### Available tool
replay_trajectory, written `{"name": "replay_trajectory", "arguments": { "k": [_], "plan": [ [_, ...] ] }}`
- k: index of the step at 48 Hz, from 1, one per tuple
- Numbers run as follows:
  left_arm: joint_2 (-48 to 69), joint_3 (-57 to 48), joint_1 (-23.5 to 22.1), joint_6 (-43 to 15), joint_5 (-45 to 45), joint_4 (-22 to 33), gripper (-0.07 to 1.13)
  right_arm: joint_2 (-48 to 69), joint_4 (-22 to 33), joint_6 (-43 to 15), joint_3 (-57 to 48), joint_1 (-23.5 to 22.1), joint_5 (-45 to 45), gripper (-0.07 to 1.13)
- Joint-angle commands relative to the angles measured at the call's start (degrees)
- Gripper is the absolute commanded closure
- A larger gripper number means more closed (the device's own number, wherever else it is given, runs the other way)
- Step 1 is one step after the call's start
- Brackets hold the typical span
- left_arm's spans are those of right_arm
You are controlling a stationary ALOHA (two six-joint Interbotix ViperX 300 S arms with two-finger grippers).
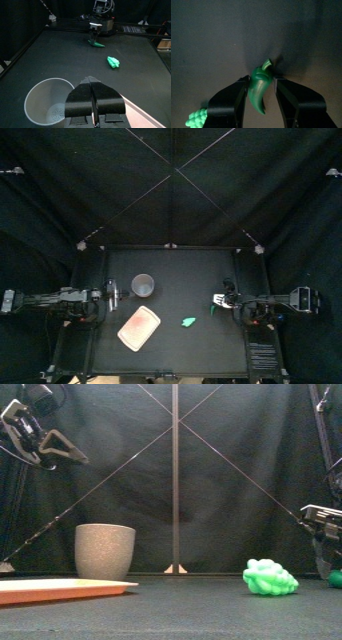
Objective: Pick the green pepper then place it in the grey bowl
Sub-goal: Place green pepper in the grey bowl
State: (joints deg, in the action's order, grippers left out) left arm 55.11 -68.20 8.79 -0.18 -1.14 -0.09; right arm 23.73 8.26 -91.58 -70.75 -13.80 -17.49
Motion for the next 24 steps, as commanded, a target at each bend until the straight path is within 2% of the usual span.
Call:
{"name": "replay_trajectory", "arguments": {
  "k": [1, 11, 18, 24],
  "plan": [
    [-0.2, 0.9, -0.2, 0.2, 0.1, 0.0, 1.02, -0.4, 0.5, 0.0, 2.1, 0.5, 0.2, 0.34],
    [-0.2, 0.8, -0.2, 0.2, 0.2, 0.0, 1.02, 1.0, 8.6, 0.4, 9.5, 1.7, 0.5, 0.34],
    [-0.2, 0.7, -0.2, 0.0, 0.4, 0.0, 1.02, 1.0, 23.0, 0.9, 18.4, 1.4, 5.6, 0.34],
    [-0.2, 0.6, 0.0, -0.1, 0.5, 0.0, 1.02, -1.6, 36.8, 0.8, 25.7, -0.3, 16.0, 0.34]
  ]
}}
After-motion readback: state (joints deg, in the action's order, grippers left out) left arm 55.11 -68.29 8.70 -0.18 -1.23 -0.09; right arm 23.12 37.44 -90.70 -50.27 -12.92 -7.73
